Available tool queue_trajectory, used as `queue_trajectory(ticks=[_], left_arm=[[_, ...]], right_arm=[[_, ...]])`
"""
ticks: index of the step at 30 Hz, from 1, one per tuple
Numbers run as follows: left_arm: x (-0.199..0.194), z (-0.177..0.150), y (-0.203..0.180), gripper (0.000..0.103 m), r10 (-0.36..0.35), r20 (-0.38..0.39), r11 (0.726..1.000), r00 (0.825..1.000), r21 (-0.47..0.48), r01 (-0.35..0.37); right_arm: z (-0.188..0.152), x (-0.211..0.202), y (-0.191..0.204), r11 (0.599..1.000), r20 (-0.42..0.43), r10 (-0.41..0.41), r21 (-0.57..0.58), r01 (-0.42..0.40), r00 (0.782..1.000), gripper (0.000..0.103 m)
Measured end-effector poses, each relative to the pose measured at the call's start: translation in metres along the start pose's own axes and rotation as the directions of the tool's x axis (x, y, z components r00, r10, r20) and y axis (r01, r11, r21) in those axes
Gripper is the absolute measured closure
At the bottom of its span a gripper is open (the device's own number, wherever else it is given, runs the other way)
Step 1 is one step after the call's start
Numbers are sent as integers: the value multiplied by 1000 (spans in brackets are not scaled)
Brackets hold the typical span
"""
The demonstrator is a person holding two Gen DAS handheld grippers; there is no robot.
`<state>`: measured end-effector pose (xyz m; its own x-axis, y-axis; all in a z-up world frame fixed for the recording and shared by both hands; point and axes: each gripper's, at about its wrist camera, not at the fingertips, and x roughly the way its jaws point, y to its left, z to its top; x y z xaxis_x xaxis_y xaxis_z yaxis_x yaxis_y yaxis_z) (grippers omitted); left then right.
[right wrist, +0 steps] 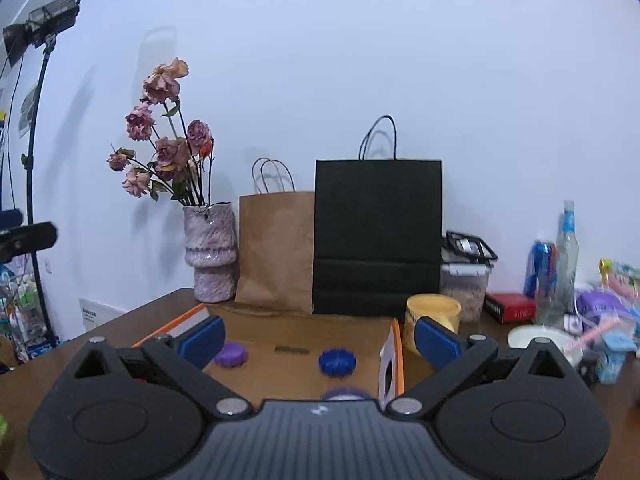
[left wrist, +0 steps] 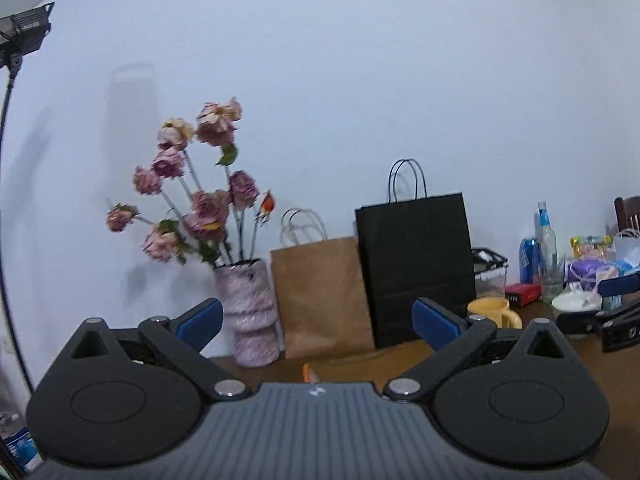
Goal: Organize rigid objects
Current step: 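Withdraw both tools from the box back toward the table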
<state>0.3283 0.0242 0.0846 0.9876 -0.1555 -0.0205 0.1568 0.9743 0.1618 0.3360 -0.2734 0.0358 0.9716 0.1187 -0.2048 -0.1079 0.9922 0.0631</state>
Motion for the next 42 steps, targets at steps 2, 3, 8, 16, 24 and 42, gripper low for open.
queue_trajectory(ticks=[2, 3, 8, 16, 24, 42], left_arm=[[-23, -5, 3, 0, 22, -18, 1000, 1000, -4, -22], [-33, -8, 4, 0, 32, -32, 999, 999, -12, -32], [-99, -32, 3, 0, 42, -62, 996, 997, -73, -47], [-192, -59, -6, 0, 53, -106, 992, 993, -106, -64], [-243, -82, -21, 0, 50, -140, 993, 989, -102, -64], [-253, -92, -29, 0, 19, -111, 996, 994, -87, -28]], right_arm=[[-10, -24, 3, 1000, 12, 3, 11, -3, 1000, 2], [-15, -35, 4, 1000, 16, 1, 14, -2, 1000, 2], [-39, -93, 13, 1000, 35, 10, 17, -10, 999, 2], [-76, -189, 25, 999, 73, -14, 42, 11, 997, 0], [-114, -264, 43, 997, 96, -67, 30, 64, 993, 0], [-124, -270, 53, 999, 81, -47, -16, 49, 996, 0]])
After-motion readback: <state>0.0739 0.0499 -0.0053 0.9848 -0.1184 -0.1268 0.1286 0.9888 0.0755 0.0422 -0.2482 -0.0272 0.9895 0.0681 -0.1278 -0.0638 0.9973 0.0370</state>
